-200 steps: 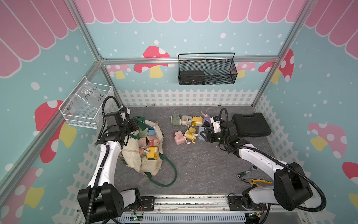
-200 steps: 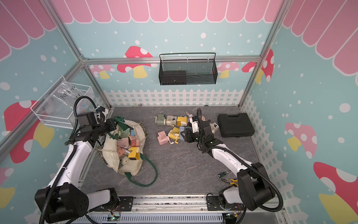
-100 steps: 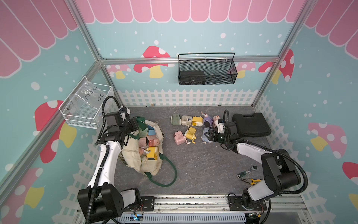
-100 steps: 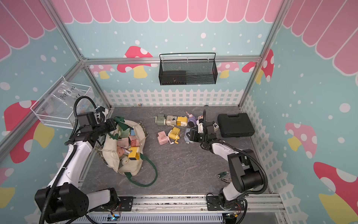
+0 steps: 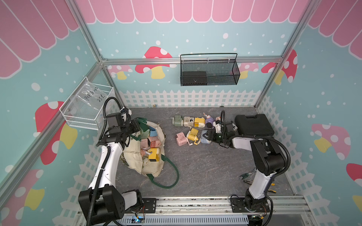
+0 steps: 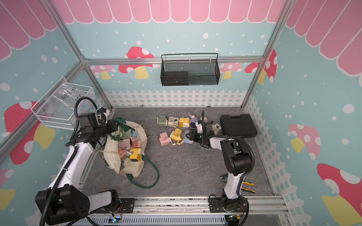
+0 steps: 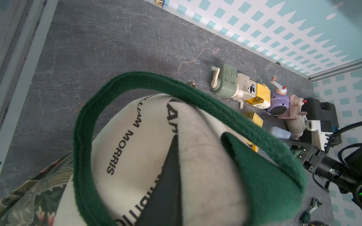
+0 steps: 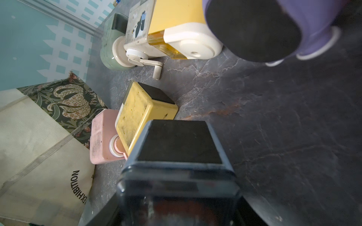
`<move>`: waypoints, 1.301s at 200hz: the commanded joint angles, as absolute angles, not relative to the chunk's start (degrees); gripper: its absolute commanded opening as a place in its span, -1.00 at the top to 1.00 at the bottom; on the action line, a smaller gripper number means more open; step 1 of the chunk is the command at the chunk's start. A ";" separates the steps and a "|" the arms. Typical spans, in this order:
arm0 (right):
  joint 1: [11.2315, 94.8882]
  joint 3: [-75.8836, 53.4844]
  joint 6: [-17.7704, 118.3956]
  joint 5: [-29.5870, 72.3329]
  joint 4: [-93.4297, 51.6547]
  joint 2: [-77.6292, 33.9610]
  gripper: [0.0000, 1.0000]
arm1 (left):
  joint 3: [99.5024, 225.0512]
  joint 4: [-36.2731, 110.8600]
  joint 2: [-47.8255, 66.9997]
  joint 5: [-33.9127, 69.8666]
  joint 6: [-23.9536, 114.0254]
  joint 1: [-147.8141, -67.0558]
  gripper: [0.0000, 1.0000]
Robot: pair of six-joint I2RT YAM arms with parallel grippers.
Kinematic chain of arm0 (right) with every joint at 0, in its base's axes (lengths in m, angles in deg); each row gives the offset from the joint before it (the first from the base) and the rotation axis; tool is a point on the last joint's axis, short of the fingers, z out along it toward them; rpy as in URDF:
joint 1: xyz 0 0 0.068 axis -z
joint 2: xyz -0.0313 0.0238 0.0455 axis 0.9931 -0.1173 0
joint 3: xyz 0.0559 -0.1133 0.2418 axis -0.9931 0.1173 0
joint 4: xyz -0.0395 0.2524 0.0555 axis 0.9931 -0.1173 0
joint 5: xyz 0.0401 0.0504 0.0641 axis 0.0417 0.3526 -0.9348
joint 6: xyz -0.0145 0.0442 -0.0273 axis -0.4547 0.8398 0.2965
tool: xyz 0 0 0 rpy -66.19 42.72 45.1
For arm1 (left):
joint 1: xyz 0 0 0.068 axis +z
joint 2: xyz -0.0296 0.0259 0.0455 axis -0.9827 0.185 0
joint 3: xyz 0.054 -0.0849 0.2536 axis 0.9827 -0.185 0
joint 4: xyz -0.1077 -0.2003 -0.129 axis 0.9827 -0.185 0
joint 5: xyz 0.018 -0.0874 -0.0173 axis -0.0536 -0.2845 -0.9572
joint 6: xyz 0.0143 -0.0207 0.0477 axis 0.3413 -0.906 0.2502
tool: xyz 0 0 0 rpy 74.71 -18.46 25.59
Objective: Take out the pencil sharpeners from the tote bags
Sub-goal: Place the pencil sharpener at the center of the board.
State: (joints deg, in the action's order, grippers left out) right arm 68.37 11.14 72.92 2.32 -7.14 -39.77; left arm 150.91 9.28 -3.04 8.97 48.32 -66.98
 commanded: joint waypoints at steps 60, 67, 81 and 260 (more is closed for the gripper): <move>66.98 6.75 75.10 -3.25 -5.75 -46.49 0.13 | 152.73 14.05 -3.74 6.84 48.15 -66.81 1.00; 66.60 6.22 75.13 -3.64 -5.81 -47.09 0.12 | 152.73 14.03 -3.71 6.84 48.19 -66.77 1.00; 65.89 5.30 75.36 -3.85 -5.92 -48.05 0.12 | 152.67 14.04 -3.79 6.88 48.19 -66.85 1.00; 64.19 0.06 66.87 7.58 -16.92 -43.81 -0.99 | 152.55 14.02 -3.99 6.99 48.37 -66.85 1.00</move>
